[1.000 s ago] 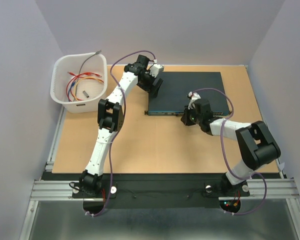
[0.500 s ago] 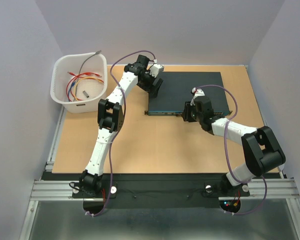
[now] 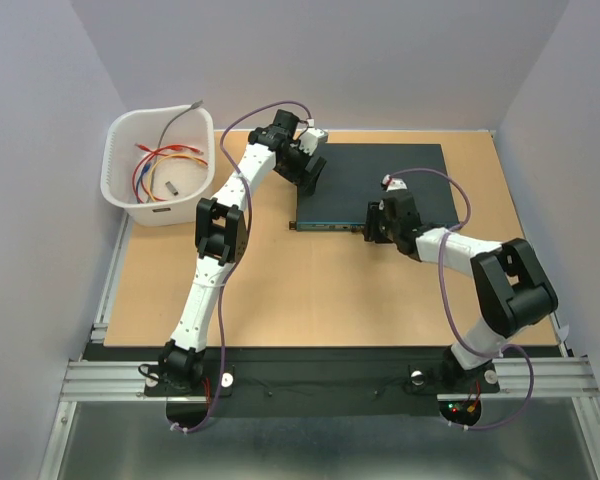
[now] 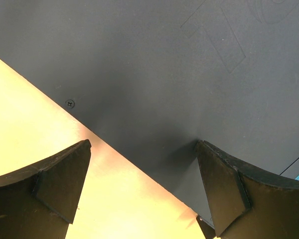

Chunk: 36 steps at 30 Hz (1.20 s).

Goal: Pull the plug from the switch port

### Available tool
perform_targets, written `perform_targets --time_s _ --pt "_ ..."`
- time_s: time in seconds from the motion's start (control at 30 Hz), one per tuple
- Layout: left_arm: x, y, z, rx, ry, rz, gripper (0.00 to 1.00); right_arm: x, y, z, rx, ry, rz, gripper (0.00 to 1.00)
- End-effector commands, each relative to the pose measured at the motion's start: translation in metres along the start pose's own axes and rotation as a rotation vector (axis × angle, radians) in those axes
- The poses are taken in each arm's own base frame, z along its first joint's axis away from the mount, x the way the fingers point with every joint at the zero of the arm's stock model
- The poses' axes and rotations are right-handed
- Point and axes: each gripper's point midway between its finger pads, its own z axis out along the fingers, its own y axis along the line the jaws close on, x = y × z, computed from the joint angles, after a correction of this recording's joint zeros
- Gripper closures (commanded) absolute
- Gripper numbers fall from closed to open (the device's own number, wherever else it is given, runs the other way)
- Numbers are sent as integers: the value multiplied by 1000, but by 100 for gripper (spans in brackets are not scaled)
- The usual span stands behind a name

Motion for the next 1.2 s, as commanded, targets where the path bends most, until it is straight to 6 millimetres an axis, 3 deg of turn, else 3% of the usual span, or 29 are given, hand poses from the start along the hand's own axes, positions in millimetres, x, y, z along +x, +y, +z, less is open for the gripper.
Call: perform_targets --time_s 0.0,0.03,0.17,0.37,0.53,0.77,1.07,1.17 --pt "-6 -2 -4 -2 -7 33 1 -32 18 -14 -128 -76 -335 52" --pt "-7 0 -5 -12 -9 36 1 -31 18 -17 -172 -82 -515 49" --pt "-8 -1 -6 -9 -12 35 1 -23 16 -36 -247 -117 -766 40" --pt "-2 -2 -6 -4 8 55 1 25 7 -43 -399 -168 -1223 36" --pt "0 -3 -4 12 14 65 1 12 18 -46 -399 -403 -1450 36" --pt "3 2 -3 27 12 52 1 7 22 -28 -389 -432 -1505 40" --pt "11 11 0 26 28 41 2 -18 34 -16 -467 -472 -1409 46" --pt "9 14 -1 24 20 40 2 -24 26 -15 -497 -476 -1351 46"
